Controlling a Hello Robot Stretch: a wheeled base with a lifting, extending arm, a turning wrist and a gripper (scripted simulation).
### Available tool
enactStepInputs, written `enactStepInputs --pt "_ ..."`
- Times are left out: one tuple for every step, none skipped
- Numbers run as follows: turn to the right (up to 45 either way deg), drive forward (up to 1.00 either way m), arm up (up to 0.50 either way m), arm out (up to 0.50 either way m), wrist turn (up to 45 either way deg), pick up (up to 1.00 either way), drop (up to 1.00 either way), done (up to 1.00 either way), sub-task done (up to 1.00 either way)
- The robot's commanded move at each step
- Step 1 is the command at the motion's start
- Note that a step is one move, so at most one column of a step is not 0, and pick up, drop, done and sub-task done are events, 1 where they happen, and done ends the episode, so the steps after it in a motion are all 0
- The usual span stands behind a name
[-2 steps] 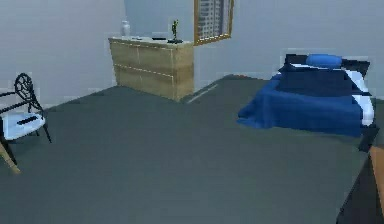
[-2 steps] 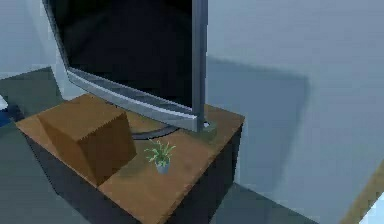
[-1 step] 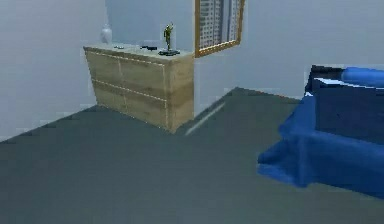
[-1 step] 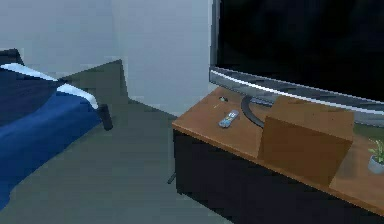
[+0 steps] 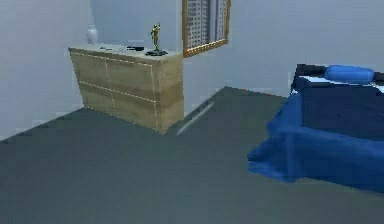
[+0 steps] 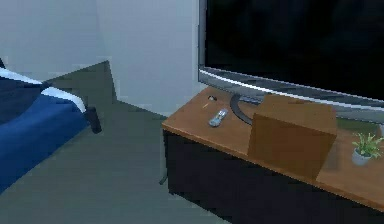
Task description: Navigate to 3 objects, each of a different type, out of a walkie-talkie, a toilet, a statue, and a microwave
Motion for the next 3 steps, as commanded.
enactStepInputs --pt "0.0 1.0 0.0 0.0 0.0 0.0 0.0 0.0 0.0" --pt "0.0 0.75 0.0 0.0 0.0 0.0 0.0 0.0 0.0" --pt "-27.0 0.0 0.0 0.0 0.0 0.0 0.0 0.0 0.0"
